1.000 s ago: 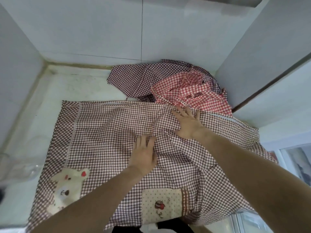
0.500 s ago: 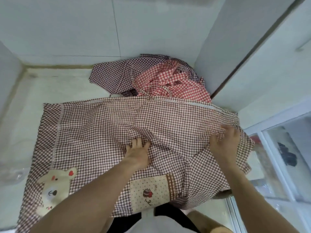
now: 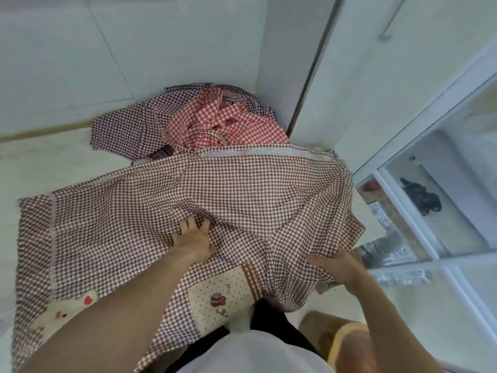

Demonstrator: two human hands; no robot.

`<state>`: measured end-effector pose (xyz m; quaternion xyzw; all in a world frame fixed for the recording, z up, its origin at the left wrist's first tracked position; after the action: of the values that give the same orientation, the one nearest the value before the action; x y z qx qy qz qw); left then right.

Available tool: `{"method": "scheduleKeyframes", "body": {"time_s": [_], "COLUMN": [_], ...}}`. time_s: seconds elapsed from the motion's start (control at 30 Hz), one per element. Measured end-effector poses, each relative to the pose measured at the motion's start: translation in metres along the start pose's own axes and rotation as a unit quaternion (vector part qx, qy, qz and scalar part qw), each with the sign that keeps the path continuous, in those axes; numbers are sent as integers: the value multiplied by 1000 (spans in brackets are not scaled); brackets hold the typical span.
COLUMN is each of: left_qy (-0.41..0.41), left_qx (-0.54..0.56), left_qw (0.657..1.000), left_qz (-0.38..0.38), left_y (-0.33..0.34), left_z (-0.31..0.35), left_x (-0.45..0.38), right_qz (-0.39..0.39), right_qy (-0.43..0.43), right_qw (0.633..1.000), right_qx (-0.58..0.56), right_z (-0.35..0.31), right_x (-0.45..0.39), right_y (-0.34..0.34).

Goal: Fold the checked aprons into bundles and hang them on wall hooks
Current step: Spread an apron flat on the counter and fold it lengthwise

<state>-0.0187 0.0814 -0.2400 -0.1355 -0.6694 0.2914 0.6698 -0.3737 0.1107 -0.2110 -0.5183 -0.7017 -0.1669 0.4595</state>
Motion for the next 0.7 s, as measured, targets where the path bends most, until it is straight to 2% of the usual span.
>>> {"method": "scheduleKeyframes", "body": {"time_s": [0.1, 0.2, 0.33, 0.4, 0.47, 0.5, 0.57, 0.7], "left_qy": [1, 3, -2, 1, 53, 88, 135, 124], "left_qx": [17, 41, 119, 151, 230, 278, 348, 357], "left_qw": [1000, 999, 993, 985, 949, 929, 909, 924], "left_qz": [16, 20, 6, 87, 209, 228, 187, 56], "left_y": [-1, -5, -19, -35, -50, -56, -57, -47], "left_z": [2, 4, 7, 14, 31, 45, 74, 114], "left_x": [3, 5, 9, 18, 32, 43, 56, 52], "right_qz": [-92, -167, -222, -257, -285, -293, -309, -309], "right_qy": [-63, -116, -104, -116, -126, -130, -142, -143], "right_qw": [994, 972, 943, 925, 903, 893, 871, 847], "right_qx": [13, -114, -225, -256, -296, -317, -356, -408], "right_z": [-25, -68, -122, -143, -159, -165, -174, -178], "right_x": [6, 6, -3, -8, -10, -12, -13, -27], "right_y": [5, 15, 38, 48, 56, 59, 66, 80]}}
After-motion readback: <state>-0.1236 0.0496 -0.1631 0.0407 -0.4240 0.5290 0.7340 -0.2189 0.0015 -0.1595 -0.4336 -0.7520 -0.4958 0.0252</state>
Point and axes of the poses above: each hand's wrist, its own x-axis away from the middle knuckle, its own y-axis out of the palm, z = x × y, the point moved 4 cm from there along -x, towards the middle knuckle, and after that the axes turned 10 degrees about -z, right-handed, at the moved point
